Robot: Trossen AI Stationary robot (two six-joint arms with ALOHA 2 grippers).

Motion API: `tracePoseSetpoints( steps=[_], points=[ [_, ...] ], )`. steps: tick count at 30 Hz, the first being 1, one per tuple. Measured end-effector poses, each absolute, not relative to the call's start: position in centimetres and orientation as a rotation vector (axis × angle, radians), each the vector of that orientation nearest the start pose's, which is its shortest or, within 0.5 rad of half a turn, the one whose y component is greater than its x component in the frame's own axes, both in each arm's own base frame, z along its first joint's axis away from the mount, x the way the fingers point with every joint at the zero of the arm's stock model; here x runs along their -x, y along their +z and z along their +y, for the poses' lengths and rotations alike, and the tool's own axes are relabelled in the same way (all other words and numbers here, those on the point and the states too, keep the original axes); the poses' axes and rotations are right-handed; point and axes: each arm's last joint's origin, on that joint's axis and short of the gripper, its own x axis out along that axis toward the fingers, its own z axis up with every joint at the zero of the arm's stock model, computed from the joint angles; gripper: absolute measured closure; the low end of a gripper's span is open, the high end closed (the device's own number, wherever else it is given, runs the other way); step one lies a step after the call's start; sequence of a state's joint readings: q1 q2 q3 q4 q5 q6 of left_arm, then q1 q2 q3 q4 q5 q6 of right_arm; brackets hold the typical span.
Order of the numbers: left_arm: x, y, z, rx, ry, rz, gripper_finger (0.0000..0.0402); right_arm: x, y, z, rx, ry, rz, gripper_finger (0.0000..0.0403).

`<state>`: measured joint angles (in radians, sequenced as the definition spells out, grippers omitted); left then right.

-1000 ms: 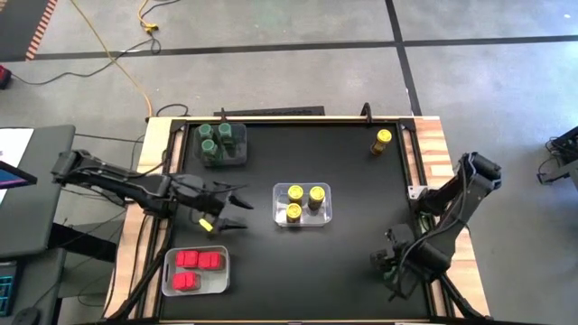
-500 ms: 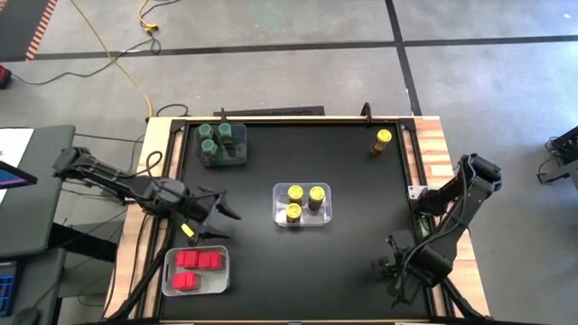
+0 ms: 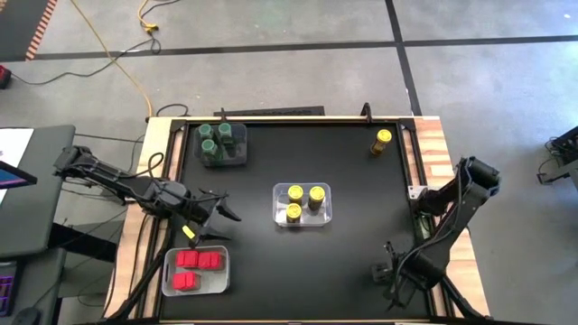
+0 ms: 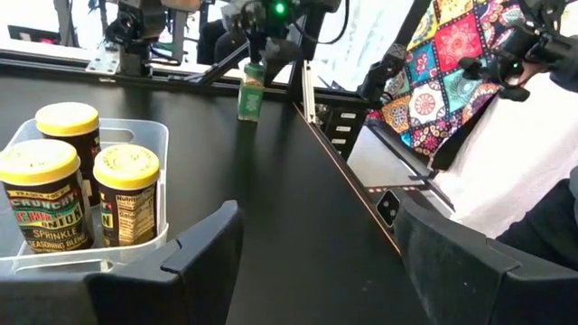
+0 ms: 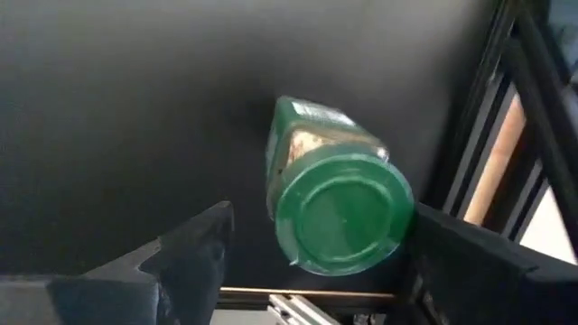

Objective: Sort spices by type
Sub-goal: Put the green seasoning bottle into the transparent bin

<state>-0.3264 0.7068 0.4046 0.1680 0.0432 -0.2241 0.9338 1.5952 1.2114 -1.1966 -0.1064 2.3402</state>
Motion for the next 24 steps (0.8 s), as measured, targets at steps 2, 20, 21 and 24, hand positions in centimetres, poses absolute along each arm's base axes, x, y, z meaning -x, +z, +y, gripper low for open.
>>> tracePoseSetpoints(
  steps=[2, 20, 21, 24],
  points=[
    [-15.8, 24.7, -5.5, 0.200, -0.353, 0.172, 0.0126, -16.3, 22.9, 22.7, -1.079, -1.127, 1.394, 0.0053],
    [-15.8, 24.6, -5.5, 0.147, -0.355, 0.171, 0.0127, -17.5, 21.4, 22.4, -1.038, -1.219, 1.368, 0.0165],
    [-15.8, 24.6, -5.5, 0.147, -0.355, 0.171, 0.0127, -17.6, 21.4, 22.3, -1.042, -1.218, 1.367, 0.0178],
    [-15.8, 24.6, -5.5, 0.147, -0.356, 0.169, 0.0126, -17.8, 21.4, 22.2, -1.047, -1.205, 1.348, 0.0183]
  ],
)
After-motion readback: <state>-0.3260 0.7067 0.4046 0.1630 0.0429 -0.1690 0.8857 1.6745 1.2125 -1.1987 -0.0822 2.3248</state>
